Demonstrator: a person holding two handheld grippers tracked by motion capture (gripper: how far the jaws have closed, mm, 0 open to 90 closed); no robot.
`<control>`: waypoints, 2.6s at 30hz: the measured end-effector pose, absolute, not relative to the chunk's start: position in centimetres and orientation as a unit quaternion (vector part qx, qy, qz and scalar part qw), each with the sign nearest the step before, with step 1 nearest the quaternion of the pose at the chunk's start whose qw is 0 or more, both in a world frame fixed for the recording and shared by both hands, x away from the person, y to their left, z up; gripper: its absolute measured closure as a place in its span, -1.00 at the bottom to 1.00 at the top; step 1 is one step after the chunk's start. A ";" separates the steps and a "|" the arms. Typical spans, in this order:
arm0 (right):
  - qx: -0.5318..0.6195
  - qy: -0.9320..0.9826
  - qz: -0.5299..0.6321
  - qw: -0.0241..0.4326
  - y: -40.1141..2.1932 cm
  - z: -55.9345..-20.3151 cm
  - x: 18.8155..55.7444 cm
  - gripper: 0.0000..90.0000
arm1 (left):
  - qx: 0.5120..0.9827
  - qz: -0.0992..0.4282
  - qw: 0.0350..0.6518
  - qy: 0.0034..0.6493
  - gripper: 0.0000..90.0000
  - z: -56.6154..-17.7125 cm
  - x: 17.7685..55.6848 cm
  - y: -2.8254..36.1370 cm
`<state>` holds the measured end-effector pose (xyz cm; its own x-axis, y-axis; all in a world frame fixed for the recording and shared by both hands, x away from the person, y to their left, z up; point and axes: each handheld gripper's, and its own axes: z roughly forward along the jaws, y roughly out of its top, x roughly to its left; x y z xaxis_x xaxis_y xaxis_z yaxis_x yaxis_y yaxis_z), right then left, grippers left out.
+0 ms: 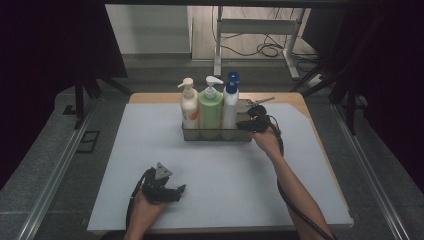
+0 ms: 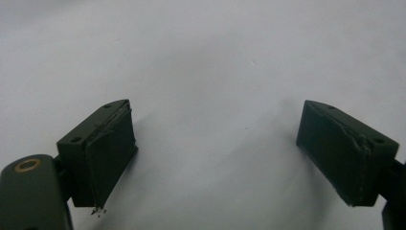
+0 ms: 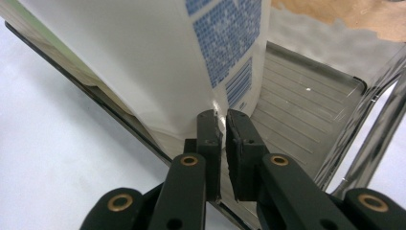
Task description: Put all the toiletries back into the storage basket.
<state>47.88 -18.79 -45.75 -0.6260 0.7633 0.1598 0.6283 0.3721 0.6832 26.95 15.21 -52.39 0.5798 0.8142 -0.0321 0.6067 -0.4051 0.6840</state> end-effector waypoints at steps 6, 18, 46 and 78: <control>0.417 0.823 0.375 0.092 -18.9 -45.3 47.5 0.79 | 0.824 0.155 0.334 0.431 -0.72 -52.4 26.9 15.2; 0.410 0.822 0.379 0.111 -19.7 -44.6 46.8 0.57 | 0.824 0.155 0.334 0.431 -0.72 -52.4 27.0 15.2; 0.381 0.825 0.392 0.142 -20.4 -43.2 44.7 -0.32 | 0.823 0.155 0.336 0.432 -0.72 -52.4 26.9 15.2; 0.342 0.839 0.394 0.157 -21.3 -42.7 41.4 -0.69 | 0.822 0.156 0.337 0.433 -0.72 -52.4 26.9 15.2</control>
